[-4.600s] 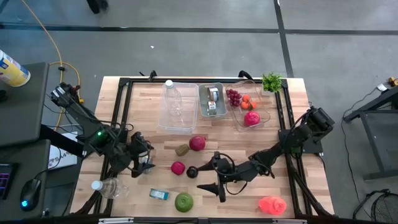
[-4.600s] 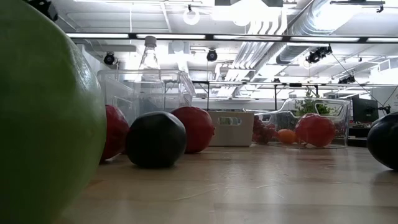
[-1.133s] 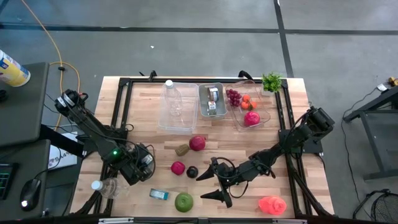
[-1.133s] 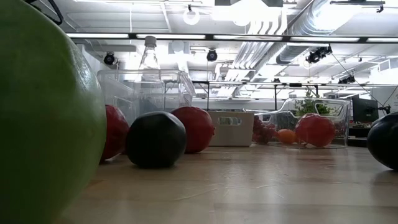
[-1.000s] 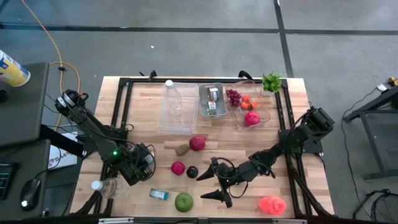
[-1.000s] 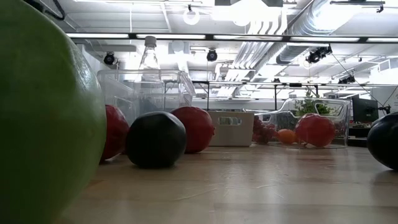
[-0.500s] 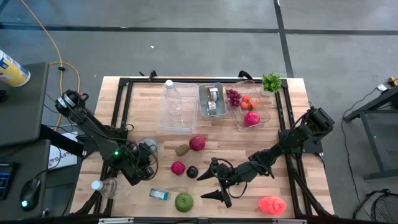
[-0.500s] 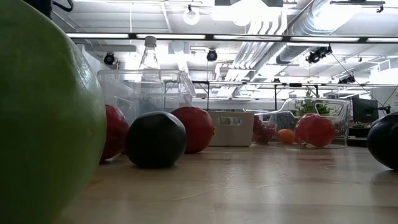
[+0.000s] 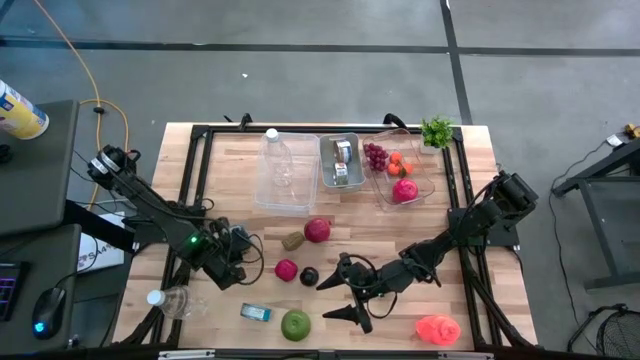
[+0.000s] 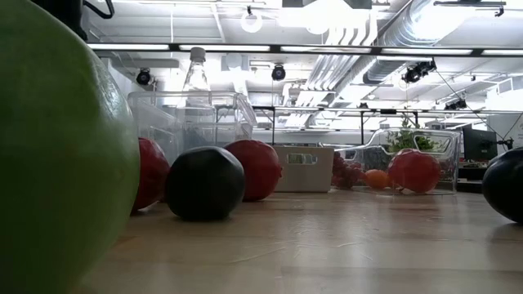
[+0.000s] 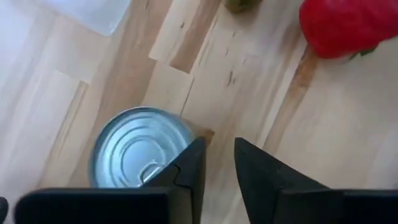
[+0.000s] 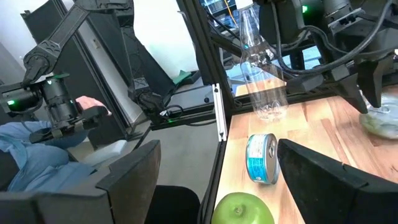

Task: Pick & Place Food Item
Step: Put the green canned tuna into the white bin

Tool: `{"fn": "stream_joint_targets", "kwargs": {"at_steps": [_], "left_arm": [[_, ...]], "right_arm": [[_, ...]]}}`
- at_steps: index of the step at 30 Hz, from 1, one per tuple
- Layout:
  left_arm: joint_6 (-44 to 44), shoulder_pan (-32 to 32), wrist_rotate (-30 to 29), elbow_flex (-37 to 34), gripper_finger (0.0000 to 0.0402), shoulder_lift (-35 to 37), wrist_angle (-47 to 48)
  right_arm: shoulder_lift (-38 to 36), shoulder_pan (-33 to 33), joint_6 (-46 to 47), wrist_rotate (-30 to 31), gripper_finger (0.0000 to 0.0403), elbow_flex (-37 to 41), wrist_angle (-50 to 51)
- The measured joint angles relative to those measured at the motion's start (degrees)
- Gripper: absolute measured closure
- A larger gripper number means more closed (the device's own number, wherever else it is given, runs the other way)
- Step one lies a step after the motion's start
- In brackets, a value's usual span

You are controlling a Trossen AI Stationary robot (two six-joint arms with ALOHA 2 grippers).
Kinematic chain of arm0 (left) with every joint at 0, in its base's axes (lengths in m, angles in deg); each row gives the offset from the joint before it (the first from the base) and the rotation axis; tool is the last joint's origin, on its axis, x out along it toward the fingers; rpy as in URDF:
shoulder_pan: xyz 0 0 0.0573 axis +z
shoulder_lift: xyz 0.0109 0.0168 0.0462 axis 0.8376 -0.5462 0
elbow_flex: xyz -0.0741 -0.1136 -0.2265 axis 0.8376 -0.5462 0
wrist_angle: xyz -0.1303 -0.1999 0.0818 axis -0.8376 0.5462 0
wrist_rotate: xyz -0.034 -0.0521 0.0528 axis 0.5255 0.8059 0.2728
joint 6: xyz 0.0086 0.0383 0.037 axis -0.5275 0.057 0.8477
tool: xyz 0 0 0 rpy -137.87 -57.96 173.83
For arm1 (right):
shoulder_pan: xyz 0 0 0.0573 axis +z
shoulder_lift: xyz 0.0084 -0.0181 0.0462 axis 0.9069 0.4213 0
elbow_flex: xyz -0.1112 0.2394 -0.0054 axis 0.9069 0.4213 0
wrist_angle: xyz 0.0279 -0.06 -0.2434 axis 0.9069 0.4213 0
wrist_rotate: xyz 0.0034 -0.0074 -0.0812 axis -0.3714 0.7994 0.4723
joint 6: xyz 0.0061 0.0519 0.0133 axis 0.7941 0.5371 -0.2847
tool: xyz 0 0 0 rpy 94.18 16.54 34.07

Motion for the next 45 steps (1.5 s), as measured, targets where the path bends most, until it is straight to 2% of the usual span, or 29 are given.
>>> {"fn": "stream_joint_targets", "kwargs": {"at_steps": [3,10,14,19,23,30,35,38,45], "left_arm": [[1.2,0.5,1.3,0.0,0.028,0.0,-0.1],[1.2,0.5,1.9,0.0,0.0168,0.0,0.0],[-1.8,0.6,2.4,0.0,0.0109,0.0,0.0],[-3.1,0.6,2.4,0.0,0.0057,0.0,0.8],[-5.6,0.6,2.4,0.0,0.0042,0.0,3.8],[-7.7,0.6,2.7,0.1,0.0041,0.0,7.6],[-9.1,3.9,8.5,0.1,0.0041,0.0,7.5],[-3.6,8.7,12.7,0.1,0.0041,0.0,7.5],[8.9,17.9,13.8,0.1,0.0041,0.0,7.5]], "right_arm": [[0.0,0.0,0.0,0.0,0.0092,0.0,0.0],[0.0,0.0,0.0,0.0,0.0092,0.0,0.0],[0.0,0.0,0.0,0.0,0.0092,0.0,0.0],[0.0,0.0,0.0,0.0,0.0092,0.0,0.0],[0.0,0.0,0.0,0.0,0.0092,0.0,0.0],[0.0,0.0,0.0,0.0,0.0092,0.0,0.0],[0.0,0.0,0.0,0.0,0.0092,0.0,0.0],[0.0,0.0,0.0,0.0,0.0092,0.0,0.0],[0.0,0.0,0.0,0.0,0.0092,0.0,0.0]]}}
